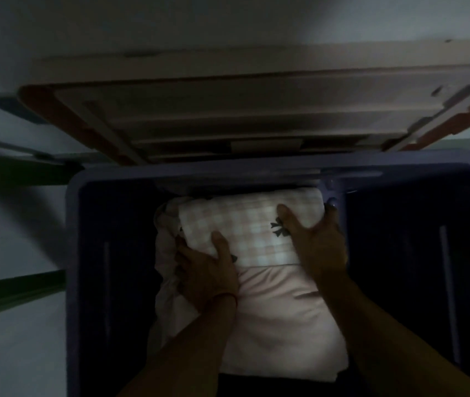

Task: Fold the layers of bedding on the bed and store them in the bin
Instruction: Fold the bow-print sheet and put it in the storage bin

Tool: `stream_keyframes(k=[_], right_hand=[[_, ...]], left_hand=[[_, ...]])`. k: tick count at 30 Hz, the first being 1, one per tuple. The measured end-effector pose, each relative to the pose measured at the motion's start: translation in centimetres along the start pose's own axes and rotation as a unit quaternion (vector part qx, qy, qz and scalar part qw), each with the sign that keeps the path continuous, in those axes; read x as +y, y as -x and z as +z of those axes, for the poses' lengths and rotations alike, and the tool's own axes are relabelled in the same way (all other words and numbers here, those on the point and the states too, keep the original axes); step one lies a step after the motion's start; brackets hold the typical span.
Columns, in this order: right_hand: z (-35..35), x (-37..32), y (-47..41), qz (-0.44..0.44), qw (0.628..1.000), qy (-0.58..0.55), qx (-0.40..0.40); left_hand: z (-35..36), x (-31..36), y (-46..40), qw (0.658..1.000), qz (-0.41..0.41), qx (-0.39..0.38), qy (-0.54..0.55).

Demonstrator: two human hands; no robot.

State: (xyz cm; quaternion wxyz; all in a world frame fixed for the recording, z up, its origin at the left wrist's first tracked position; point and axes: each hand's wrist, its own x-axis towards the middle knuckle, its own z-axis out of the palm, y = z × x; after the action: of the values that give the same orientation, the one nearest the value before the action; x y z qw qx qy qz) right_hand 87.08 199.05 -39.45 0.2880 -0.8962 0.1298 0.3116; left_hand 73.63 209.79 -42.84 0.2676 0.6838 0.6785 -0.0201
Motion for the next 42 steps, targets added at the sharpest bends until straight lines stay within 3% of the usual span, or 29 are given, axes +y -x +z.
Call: stream_keyframes(k=[3, 8, 12, 14, 17, 20, 22, 24, 26, 31, 33, 35, 37, 38, 39, 41, 42], right_hand=[[0.1, -2.2, -1.0, 0.049, 0.998, -0.015, -0.038], [3.4, -2.5, -1.1, -0.004, 0.984, 0.104, 0.141], [4.4, -2.1, -3.1, -0.004, 0.978, 0.121, 0.171], [4.0, -2.4, -3.2, 0.001, 0.981, 0.119, 0.154], [1.9, -2.6, -3.1, 0.017, 0.997, 0.068, 0.042], [-1.8, -1.6, 1.0, -0.084, 0.995, 0.006, -0.056], [-3.6, 0.3, 5.7, -0.222, 0.961, 0.117, -0.114], [-4.6, 2.7, 9.7, -0.341, 0.881, 0.279, -0.174], [-3.4, 4.8, 11.0, -0.383, 0.826, 0.374, -0.175], [2.2, 6.1, 9.6, -0.342, 0.811, 0.464, -0.097], [3.0, 5.9, 9.9, -0.315, 0.811, 0.486, -0.081], [2.9, 6.0, 10.6, -0.306, 0.814, 0.488, -0.07], [2.4, 5.6, 11.4, -0.307, 0.817, 0.485, -0.054], [1.9, 5.2, 12.0, -0.3, 0.821, 0.481, -0.058], [1.4, 4.9, 12.4, -0.296, 0.823, 0.48, -0.067], [0.0, 4.7, 12.8, -0.286, 0.823, 0.483, -0.092], [-0.3, 4.6, 12.9, -0.286, 0.821, 0.482, -0.107]], left_hand=[[-0.2, -0.2, -0.3, 1.0, -0.013, -0.01, 0.007], [0.4, -0.7, -0.3, 1.0, 0.005, 0.01, 0.017], [1.3, -0.1, -0.2, 0.999, 0.025, 0.024, 0.03], [0.9, 0.0, -0.3, 0.999, 0.018, 0.015, 0.03], [0.2, -0.2, -0.3, 0.999, 0.005, -0.009, 0.05], [-2.3, -0.2, 0.8, 0.996, -0.004, -0.049, 0.077], [-3.7, 0.1, 1.2, 0.994, 0.001, -0.074, 0.085], [-4.8, 0.5, 1.4, 0.988, 0.007, -0.104, 0.114], [-4.8, 0.3, 0.6, 0.984, 0.002, -0.13, 0.125], [-4.1, -0.9, -1.4, 0.962, -0.023, -0.209, 0.175], [-4.5, -0.2, -1.7, 0.962, -0.047, -0.226, 0.147], [-5.9, 1.0, -0.6, 0.977, -0.028, -0.195, 0.078], [-8.6, 2.2, 2.0, 0.99, 0.096, -0.096, -0.035], [-10.0, 2.3, 3.4, 0.97, 0.209, -0.048, -0.111], [-11.0, 2.2, 4.5, 0.926, 0.329, -0.039, -0.18], [-12.2, 1.3, 5.7, 0.815, 0.476, -0.131, -0.302], [-12.3, 0.7, 5.5, 0.779, 0.475, -0.197, -0.358]])
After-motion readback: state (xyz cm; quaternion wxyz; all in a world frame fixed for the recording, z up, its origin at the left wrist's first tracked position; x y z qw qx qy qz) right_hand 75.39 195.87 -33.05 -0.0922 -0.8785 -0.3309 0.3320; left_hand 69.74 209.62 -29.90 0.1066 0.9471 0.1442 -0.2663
